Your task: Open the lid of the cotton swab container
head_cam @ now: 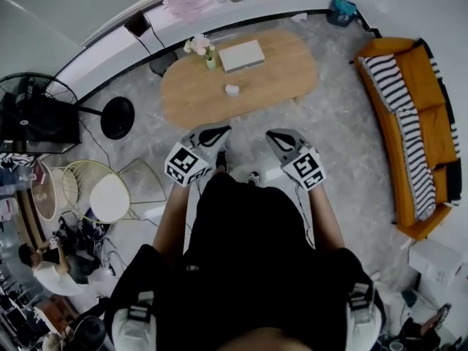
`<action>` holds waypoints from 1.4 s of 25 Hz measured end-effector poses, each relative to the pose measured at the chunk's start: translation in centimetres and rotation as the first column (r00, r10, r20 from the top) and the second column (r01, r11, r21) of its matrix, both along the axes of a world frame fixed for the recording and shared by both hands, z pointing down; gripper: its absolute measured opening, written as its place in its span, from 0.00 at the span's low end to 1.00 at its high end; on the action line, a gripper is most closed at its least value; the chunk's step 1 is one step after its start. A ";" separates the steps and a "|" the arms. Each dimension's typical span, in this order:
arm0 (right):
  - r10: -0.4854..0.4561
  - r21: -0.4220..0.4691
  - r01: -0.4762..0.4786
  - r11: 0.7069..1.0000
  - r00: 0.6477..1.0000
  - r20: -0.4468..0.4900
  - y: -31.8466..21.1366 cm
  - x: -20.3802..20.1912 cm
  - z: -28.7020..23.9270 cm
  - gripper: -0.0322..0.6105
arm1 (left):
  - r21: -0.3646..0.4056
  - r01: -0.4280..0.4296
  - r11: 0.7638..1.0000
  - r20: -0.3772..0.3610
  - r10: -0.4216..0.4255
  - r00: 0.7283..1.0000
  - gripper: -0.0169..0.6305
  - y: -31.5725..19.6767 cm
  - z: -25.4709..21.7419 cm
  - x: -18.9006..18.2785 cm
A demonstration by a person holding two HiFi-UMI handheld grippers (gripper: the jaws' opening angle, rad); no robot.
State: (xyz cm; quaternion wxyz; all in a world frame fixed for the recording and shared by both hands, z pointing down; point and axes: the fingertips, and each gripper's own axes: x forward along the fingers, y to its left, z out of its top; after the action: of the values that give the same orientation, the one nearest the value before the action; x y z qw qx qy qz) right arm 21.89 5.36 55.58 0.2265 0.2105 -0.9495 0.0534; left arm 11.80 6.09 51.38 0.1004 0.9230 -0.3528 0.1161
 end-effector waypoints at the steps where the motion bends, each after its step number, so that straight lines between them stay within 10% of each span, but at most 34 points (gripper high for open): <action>1: 0.002 0.003 -0.002 1.000 1.000 -0.003 -0.4 -0.2 -0.1 0.04 | 0.002 -0.003 1.000 -0.002 0.003 1.000 0.03 -0.5 -0.1 -0.2; 35: 0.068 0.019 -0.066 0.998 0.993 -0.098 -12.4 -11.6 0.2 0.04 | -0.018 -0.094 0.995 -0.057 0.093 0.994 0.03 -14.6 1.2 -11.4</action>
State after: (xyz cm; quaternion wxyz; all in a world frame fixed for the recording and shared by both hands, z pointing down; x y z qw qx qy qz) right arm 10.31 -7.02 55.74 0.2698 0.2464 -0.9299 0.0431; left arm 0.37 -8.51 52.57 0.1140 0.9404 -0.3049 0.0982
